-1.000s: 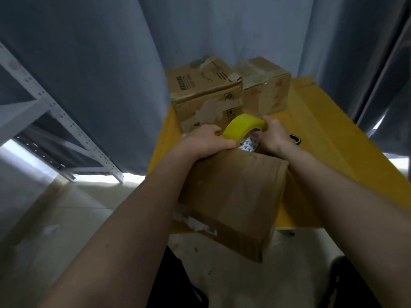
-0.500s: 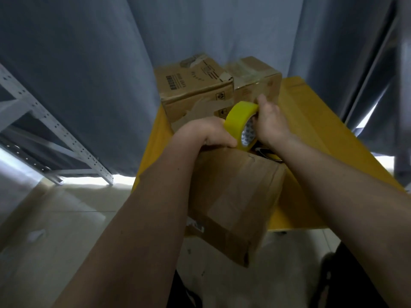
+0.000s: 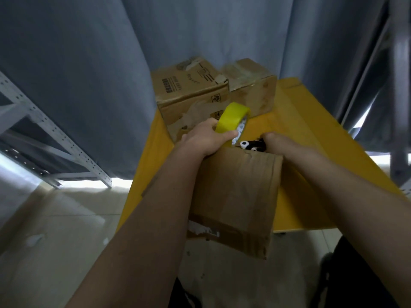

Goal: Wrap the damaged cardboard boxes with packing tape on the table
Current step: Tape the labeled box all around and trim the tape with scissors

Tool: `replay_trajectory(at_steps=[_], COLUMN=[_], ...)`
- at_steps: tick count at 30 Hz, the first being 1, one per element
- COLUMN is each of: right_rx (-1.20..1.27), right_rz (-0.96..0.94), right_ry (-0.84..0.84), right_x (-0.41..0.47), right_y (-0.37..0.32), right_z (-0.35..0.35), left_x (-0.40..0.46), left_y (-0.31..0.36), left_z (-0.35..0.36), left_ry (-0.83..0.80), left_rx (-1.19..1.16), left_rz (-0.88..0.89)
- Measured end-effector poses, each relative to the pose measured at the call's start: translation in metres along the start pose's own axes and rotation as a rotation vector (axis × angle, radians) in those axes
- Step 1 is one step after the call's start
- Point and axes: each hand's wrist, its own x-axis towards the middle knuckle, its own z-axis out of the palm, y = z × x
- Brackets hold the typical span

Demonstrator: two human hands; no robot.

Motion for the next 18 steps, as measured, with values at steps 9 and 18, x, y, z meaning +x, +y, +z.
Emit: replay_trajectory(at_steps=[9, 18], right_rx=[-0.042, 0.798], right_rz=[0.163, -0.024], right_ry=[-0.062, -0.434], right_x=[-0.02, -0.055], right_y=[0.024, 0.076], right_z=[-0.018, -0.048], left_x=[-0.01, -0.018], left_y=[-0.001, 0.004], left_z=[-0.004, -0.017], left_ry=[0.044, 0.032], left_rx=[-0.44, -0.723], left_rz=[0.036, 0.078])
